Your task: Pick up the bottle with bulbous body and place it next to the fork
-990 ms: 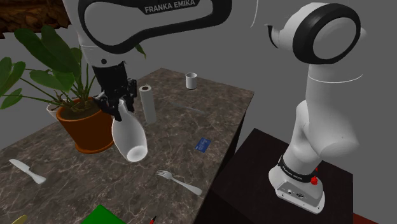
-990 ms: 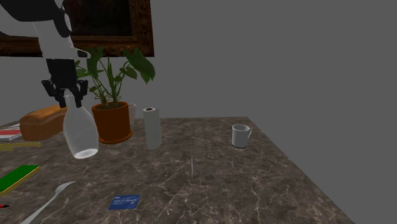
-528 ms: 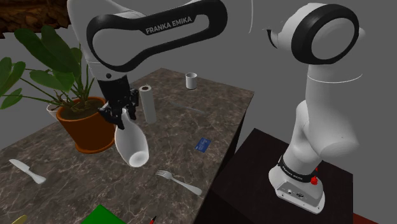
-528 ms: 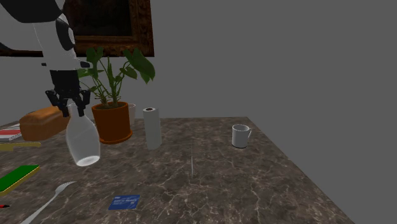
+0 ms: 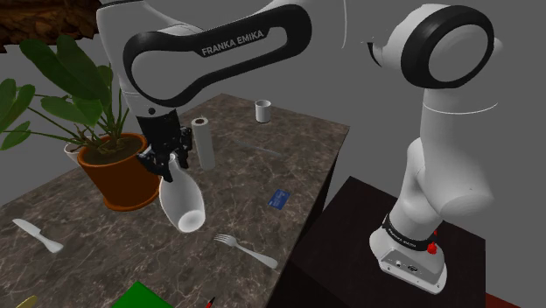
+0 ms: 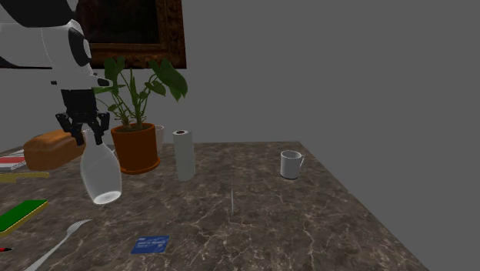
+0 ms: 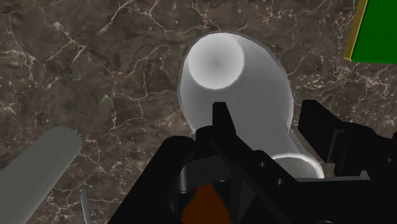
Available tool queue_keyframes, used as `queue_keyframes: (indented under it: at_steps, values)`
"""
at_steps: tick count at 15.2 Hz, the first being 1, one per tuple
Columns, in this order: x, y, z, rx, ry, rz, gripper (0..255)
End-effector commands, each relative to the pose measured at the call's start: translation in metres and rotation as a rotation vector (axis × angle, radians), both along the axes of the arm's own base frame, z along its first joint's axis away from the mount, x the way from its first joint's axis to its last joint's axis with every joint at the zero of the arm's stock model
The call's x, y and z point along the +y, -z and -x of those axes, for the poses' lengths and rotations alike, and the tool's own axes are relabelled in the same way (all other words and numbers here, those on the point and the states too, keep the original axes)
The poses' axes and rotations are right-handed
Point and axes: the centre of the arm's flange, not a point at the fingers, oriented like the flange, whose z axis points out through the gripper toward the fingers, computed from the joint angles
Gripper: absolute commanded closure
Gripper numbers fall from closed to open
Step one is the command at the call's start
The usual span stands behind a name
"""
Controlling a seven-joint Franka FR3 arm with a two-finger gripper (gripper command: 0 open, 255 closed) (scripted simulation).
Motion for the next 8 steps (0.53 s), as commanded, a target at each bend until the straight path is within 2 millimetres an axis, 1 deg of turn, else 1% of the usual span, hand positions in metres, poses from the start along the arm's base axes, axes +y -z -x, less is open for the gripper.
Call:
queue_keyframes:
  at_steps: [1,2,7,8]
  values:
    - [0.000,0.000,0.000,-0.001,0.000,0.000,255]
    - [0.000,0.000,0.000,-0.001,0.000,0.000,0]
    - [0.000,0.000,0.000,-0.001,0.000,0.000,0]
    - [0.000,-0.013,0.000,-0.001,0.000,0.000,0]
